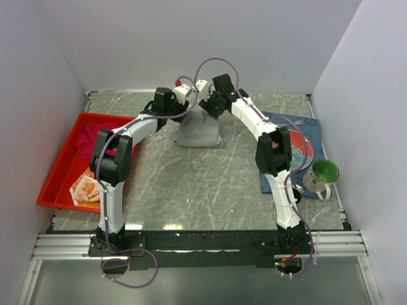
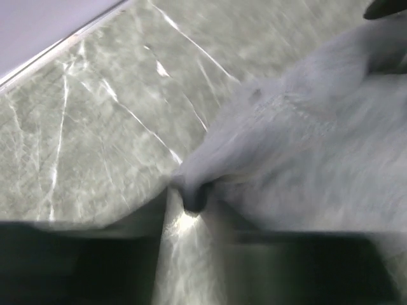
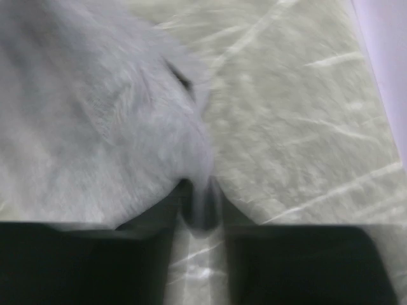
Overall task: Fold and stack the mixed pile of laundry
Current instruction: Fold the tank top at the center of the board.
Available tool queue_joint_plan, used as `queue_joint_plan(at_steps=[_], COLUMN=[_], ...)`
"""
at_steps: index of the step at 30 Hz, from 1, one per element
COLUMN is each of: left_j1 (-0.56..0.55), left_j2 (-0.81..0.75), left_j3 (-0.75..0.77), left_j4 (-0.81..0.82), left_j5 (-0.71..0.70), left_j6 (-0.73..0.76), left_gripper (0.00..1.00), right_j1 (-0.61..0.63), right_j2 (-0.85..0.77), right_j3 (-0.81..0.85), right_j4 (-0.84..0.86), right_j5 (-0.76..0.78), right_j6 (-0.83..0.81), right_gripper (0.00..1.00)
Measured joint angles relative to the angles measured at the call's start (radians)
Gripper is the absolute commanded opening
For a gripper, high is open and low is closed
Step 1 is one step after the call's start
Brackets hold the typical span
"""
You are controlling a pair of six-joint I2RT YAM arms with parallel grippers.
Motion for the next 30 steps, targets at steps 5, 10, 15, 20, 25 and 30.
queue_joint_plan(at_steps=[5, 10, 15, 20, 25, 30], left_j1=[0.029, 0.072, 0.124, 0.13, 0.081, 0.026], left_j2=[0.101, 0.121, 0.05, 0.004, 0.012, 0.047], left_j3=[0.198, 0.374, 0.336, 0.167, 0.039, 0.05], left_j4=[-0.082, -0.186, -0.211, -0.215, -0.258, -0.294], left_j5=[-0.048, -0.076, 0.013, 0.148, 0.236, 0.255], left_j6=[-0.198, -0.375, -0.523, -0.646, -0.719, -0.737], left_gripper=[0.87, 0.78, 0.75, 0.76, 0.71, 0.74], right_j1=[-0.006, -0.031, -0.113, -0.159, -0.127, -0.105], right_j2=[0.079, 0.073, -0.019, -0.058, -0.056, -0.053], right_j3=[0.024, 0.011, -0.075, -0.122, -0.222, -0.336], right_j4=[0.137, 0.19, 0.169, 0.116, 0.033, -0.051], right_j5=[0.158, 0.18, -0.177, -0.503, -0.562, -0.495], right_j6=[0.053, 0.169, 0.313, 0.452, 0.507, 0.512], right_gripper=[1.0, 0.62, 0.0, 0.0, 0.0, 0.0])
